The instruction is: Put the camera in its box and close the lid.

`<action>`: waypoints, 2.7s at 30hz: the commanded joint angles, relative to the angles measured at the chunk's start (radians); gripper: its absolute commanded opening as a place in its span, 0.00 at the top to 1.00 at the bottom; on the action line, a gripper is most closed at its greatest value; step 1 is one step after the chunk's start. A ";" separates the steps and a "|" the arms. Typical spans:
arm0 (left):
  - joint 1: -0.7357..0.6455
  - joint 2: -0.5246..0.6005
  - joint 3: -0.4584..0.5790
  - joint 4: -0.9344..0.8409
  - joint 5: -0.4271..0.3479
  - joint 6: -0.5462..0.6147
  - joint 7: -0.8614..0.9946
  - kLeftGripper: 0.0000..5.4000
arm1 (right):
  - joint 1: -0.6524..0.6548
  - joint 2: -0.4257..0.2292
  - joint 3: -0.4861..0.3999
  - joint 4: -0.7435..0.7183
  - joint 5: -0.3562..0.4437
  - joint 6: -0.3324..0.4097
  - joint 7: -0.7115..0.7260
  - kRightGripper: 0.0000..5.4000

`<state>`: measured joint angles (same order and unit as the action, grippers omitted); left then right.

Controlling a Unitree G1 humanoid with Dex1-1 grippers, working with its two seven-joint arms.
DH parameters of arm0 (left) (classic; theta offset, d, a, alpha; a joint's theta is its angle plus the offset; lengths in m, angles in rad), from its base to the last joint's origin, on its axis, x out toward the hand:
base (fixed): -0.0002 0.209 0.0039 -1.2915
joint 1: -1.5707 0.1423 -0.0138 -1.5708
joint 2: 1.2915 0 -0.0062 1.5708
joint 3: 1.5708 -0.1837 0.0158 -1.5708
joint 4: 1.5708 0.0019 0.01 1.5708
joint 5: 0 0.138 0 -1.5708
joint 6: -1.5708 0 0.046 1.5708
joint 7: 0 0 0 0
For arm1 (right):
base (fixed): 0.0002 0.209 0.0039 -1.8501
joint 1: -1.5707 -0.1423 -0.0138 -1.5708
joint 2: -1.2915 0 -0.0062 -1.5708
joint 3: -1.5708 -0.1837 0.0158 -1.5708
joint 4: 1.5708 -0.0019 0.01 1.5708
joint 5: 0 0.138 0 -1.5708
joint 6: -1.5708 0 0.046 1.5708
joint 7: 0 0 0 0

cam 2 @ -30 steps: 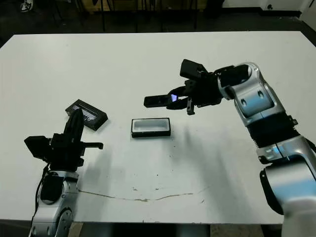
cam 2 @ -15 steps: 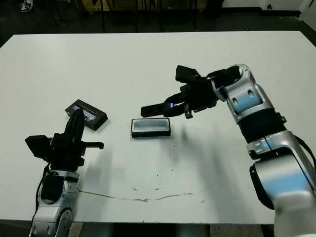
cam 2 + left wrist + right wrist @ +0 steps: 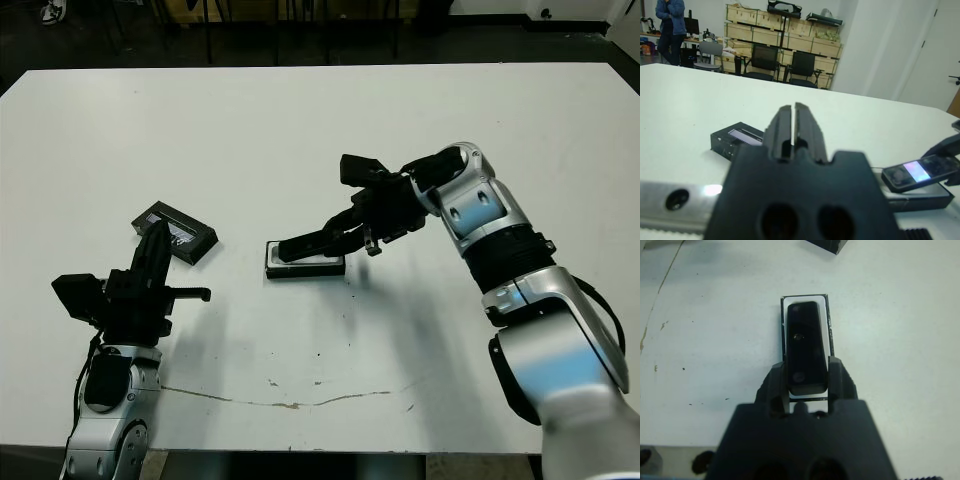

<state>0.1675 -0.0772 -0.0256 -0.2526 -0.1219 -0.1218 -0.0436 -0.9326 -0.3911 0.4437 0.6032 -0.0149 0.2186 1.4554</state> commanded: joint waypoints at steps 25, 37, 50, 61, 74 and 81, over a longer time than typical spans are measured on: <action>0.018 0.001 -0.002 0.023 0.008 -0.005 0.008 1.00 | 0.050 0.017 0.031 -0.063 -0.084 -0.001 -0.057 0.89; 0.022 0.001 -0.004 0.031 0.002 -0.020 0.002 1.00 | 0.052 0.039 0.074 -0.152 -0.094 0.129 -0.062 0.89; 0.031 -0.003 -0.002 0.034 0.001 -0.030 0.008 1.00 | 0.041 0.016 0.075 -0.086 -0.095 -0.113 -0.039 0.67; 0.035 0.000 -0.005 0.031 0.001 -0.030 0.008 1.00 | 0.019 -0.080 -0.007 -0.146 -0.134 -0.152 -0.133 0.31; 0.029 0.003 -0.003 0.035 0.000 -0.035 0.002 1.00 | 0.116 -0.118 -0.224 -0.339 0.027 0.000 -0.247 0.00; 0.036 0.030 0.012 -0.009 0.008 -0.011 -0.001 1.00 | 0.409 -0.078 -0.359 -0.692 0.052 0.119 -0.591 0.09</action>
<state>0.1907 -0.0678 -0.0229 -0.2526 -0.1220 -0.1581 -0.0443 -0.5822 -0.4777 0.1000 -0.0484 0.0345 0.3145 0.9037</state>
